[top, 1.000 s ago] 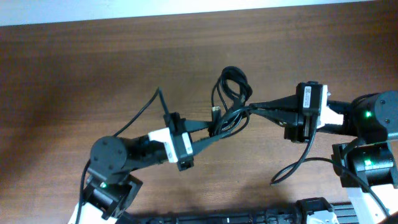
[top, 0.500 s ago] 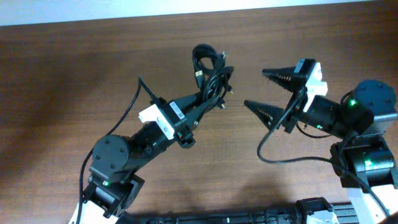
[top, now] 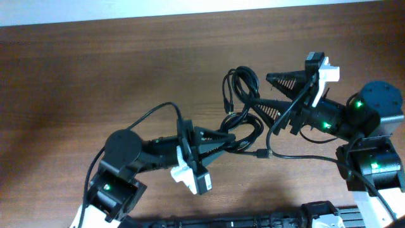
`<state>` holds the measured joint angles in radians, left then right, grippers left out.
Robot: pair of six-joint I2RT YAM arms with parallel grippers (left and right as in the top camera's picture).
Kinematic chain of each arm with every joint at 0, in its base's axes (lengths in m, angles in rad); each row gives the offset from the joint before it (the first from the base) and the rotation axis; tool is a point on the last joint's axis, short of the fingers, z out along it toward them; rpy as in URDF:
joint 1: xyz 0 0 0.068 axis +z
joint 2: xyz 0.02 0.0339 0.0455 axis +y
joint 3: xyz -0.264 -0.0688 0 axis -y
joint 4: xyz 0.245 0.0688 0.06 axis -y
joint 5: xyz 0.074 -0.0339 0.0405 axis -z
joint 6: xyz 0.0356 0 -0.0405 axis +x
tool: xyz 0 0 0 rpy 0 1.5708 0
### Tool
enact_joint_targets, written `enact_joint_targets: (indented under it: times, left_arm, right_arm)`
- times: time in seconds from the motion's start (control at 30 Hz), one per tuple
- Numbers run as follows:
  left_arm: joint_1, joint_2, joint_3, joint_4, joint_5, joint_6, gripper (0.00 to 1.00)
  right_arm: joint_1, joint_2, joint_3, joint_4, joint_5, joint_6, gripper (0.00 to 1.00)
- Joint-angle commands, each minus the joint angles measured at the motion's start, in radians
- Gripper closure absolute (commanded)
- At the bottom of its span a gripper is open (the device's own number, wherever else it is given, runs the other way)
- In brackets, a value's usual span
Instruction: Untangle cables
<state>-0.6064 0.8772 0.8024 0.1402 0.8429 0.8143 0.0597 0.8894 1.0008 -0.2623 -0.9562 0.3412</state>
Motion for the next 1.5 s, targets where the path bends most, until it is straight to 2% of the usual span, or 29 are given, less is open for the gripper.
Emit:
enact_joint_targets:
  times: [0.0,0.03,0.07,0.1,0.13,0.17,0.2,0.23,0.27,0.33,0.37,0.47,0.5,0.53,0.57,0.63,0.7,0.77,0.83,0.9,1.0,1.13,1.17,1.2,1.27,1.37,1.43,1.47]
  left_arm:
    - [0.0,0.051,0.008,0.087,0.018,0.082,1.0]
    - [0.0,0.062,0.008,0.127,0.019,0.082,1.0]
    - [0.0,0.066,0.008,0.146,0.037,0.082,1.0]
    - [0.0,0.071,0.008,0.182,0.097,0.082,1.0]
    - [0.0,0.072,0.008,0.187,0.112,0.081,1.0]
    - [0.0,0.072,0.008,0.181,0.112,0.081,1.0]
    - [0.001,0.072,0.008,0.175,0.112,0.081,1.0]
    - [0.001,0.072,0.008,0.151,0.111,0.078,0.71]
    - [0.001,0.072,0.008,0.134,0.11,0.073,0.01]
    - [0.001,0.069,0.008,0.14,0.102,-0.035,0.01]
    - [0.001,0.052,0.008,0.14,0.047,-0.156,0.01]
    - [0.001,-0.018,0.008,0.14,-0.323,-0.552,0.01]
    - [0.001,-0.024,0.008,0.145,-0.386,-0.666,0.01]
    - [0.001,-0.019,0.008,0.147,-0.423,-0.85,0.01]
    - [0.0,-0.007,0.008,0.146,-0.422,-0.916,0.01]
    - [0.001,0.011,0.008,0.146,-0.402,-0.949,0.01]
    - [0.001,-0.012,0.008,0.152,-0.296,-0.948,0.01]
    - [0.001,-0.044,0.008,0.153,-0.28,-0.949,0.01]
    - [0.001,-0.096,0.008,0.232,-0.193,-0.95,0.01]
    - [0.001,-0.156,0.008,0.244,-0.217,-0.959,0.02]
    - [0.001,-0.165,0.008,0.127,-0.372,-1.005,0.02]
    - [0.0,-0.079,0.008,0.141,-0.369,-1.088,0.01]
    - [0.0,-0.043,0.008,0.155,-0.36,-1.141,0.01]
    - [0.0,0.002,0.008,0.212,-0.295,-1.161,0.01]
    - [0.0,0.067,0.008,0.283,-0.259,-1.196,0.01]
    - [0.0,0.158,0.008,0.371,-0.227,-1.256,0.08]
    - [0.0,0.182,0.008,0.437,-0.225,-1.255,0.24]
    - [0.0,0.189,0.008,0.457,-0.225,-1.255,0.27]
  right_arm:
    - [0.005,0.003,0.008,-0.023,-0.082,0.008,0.03]
    - [0.005,0.005,0.008,-0.036,-0.084,0.008,0.19]
    - [0.005,0.01,0.008,-0.047,-0.084,0.008,0.3]
    - [0.005,0.024,0.008,-0.049,-0.088,0.008,0.62]
    - [0.005,0.032,0.008,-0.049,-0.088,0.008,0.8]
    - [0.005,0.035,0.008,-0.049,-0.088,0.008,0.94]
    - [0.005,0.034,0.008,-0.045,-0.088,-0.006,0.96]
    - [0.005,0.034,0.008,-0.044,-0.088,-0.05,0.96]
    - [0.005,0.031,0.008,-0.04,-0.087,-0.124,0.96]
    - [0.005,0.032,0.008,-0.003,-0.079,-0.224,0.96]
    - [0.005,0.032,0.008,0.019,-0.079,-0.296,0.96]
    - [0.005,0.032,0.008,0.057,-0.111,-0.457,0.96]
    - [0.005,0.032,0.008,0.058,-0.155,-0.53,0.96]
    - [0.005,0.032,0.008,0.058,-0.225,-0.637,0.96]
    - [0.005,0.032,0.008,0.06,-0.246,-0.668,0.96]
    - [0.005,0.032,0.008,0.077,-0.213,-0.686,0.96]
    - [0.005,0.032,0.008,0.08,-0.109,-0.686,0.96]
    - [0.005,0.032,0.008,0.085,-0.105,-0.686,0.96]
    - [0.005,0.032,0.008,0.079,-0.03,-0.685,0.96]
    - [0.005,0.032,0.008,0.081,-0.02,-0.686,0.96]
    - [0.005,0.032,0.008,0.103,-0.103,-0.686,0.96]
    - [0.005,0.032,0.008,0.2,-0.394,-0.685,0.96]
    - [0.005,0.032,0.008,0.211,-0.412,-0.685,0.96]
    - [0.006,0.032,0.008,0.219,-0.437,-0.686,0.96]
    - [0.006,0.032,0.008,0.241,-0.483,-0.685,0.96]
    - [0.006,0.032,0.008,0.249,-0.486,-0.685,0.96]
    - [0.006,0.032,0.008,0.249,-0.486,-0.685,0.96]
    - [0.006,0.032,0.008,0.249,-0.485,-0.684,0.96]
